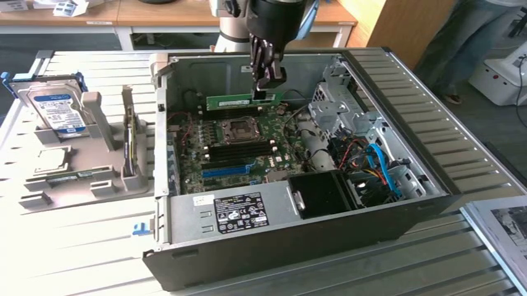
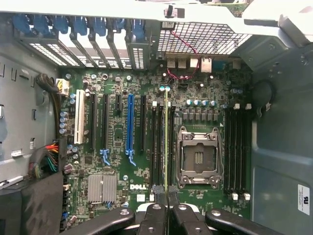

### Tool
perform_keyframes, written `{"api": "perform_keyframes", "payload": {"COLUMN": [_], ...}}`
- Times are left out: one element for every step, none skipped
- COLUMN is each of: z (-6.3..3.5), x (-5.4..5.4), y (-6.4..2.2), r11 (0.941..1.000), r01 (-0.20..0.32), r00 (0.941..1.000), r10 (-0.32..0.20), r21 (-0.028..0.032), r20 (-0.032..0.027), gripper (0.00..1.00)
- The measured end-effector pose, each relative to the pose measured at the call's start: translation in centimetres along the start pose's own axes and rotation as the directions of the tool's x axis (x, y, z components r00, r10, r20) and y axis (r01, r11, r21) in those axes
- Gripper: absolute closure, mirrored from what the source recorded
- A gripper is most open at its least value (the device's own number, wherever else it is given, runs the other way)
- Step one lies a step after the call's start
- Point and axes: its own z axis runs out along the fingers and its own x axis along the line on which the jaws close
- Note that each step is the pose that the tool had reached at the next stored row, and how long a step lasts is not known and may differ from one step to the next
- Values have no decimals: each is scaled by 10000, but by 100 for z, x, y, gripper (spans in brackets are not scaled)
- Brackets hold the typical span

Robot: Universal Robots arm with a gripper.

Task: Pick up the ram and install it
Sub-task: 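Insert the ram into the slot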

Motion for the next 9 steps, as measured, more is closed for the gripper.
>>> {"api": "perform_keyframes", "payload": {"z": [5, 11, 17, 23, 29, 36, 41, 47, 53], "x": [0, 1, 1, 1, 1, 2, 2, 2, 2], "y": [0, -1, -1, -1, -1, -2, -2, -2, -3], "r11": [10000, 10000, 10000, 10000, 10000, 10000, 10000, 10000, 10000], "r01": [0, 0, 0, 0, 0, 0, 0, 0, 0], "r00": [10000, 10000, 10000, 10000, 10000, 10000, 10000, 10000, 10000], "r10": [0, 0, 0, 0, 0, 0, 0, 0, 0], "r21": [0, 1, 1, 1, 1, 0, 0, 0, 0], "r20": [0, 1, 1, 0, 0, 1, 0, 0, 0], "gripper": [88, 88, 88, 88, 88, 88, 88, 88, 88]}}
